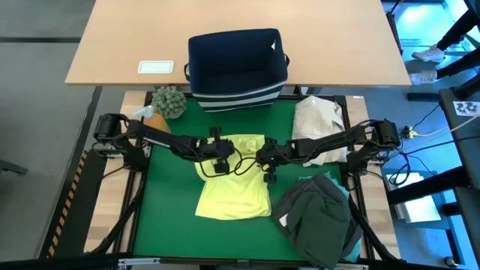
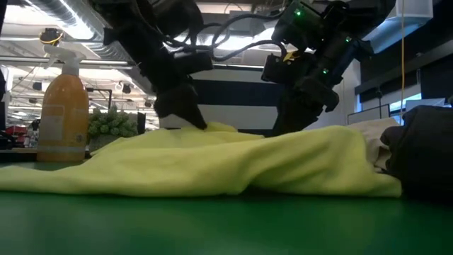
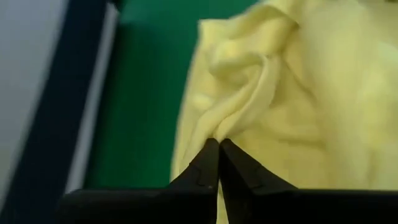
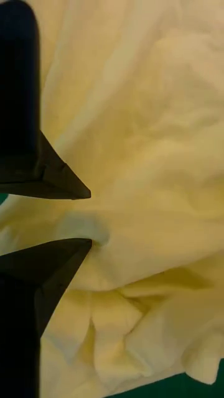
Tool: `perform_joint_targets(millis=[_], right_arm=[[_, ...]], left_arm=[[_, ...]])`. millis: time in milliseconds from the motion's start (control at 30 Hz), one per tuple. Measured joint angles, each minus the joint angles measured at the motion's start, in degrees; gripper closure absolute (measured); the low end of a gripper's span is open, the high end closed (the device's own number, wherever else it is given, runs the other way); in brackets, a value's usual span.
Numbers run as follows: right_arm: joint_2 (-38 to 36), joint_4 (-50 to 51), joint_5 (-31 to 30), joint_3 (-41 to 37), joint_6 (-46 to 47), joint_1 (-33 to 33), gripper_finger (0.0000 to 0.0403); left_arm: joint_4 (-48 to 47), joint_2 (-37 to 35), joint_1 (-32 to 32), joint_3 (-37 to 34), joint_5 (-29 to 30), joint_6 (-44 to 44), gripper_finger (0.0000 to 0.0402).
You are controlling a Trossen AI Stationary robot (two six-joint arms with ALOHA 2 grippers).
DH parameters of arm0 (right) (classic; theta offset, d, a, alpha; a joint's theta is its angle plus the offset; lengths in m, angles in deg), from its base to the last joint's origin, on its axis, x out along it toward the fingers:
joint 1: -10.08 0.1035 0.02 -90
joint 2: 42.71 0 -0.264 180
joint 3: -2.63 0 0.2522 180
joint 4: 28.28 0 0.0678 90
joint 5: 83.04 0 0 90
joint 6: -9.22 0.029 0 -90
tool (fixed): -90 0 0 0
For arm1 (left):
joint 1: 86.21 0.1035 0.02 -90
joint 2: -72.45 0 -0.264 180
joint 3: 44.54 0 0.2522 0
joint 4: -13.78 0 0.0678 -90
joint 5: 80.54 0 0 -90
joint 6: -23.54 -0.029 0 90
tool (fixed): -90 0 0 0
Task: Fold laundry
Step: Fold the yellow shirt on the table
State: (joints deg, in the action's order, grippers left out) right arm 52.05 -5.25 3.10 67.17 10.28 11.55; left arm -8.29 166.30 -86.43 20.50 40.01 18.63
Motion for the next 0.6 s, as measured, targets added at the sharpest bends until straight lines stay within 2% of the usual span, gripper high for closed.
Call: perform_joint_targets(millis=[167, 600], right_arm=[[0.0, 0.31, 0.47, 0.0, 0.27, 0.07, 0.029], [0.0, 0.4, 1.53, 0.0, 0.65, 0.07, 0.029]], left_arm=[[-0.19, -0.85, 2.74, 0.2, 2.96, -2.28, 0.04], [-0.31, -0.85, 13.63, 0.2, 3.07, -7.71, 0.0396]])
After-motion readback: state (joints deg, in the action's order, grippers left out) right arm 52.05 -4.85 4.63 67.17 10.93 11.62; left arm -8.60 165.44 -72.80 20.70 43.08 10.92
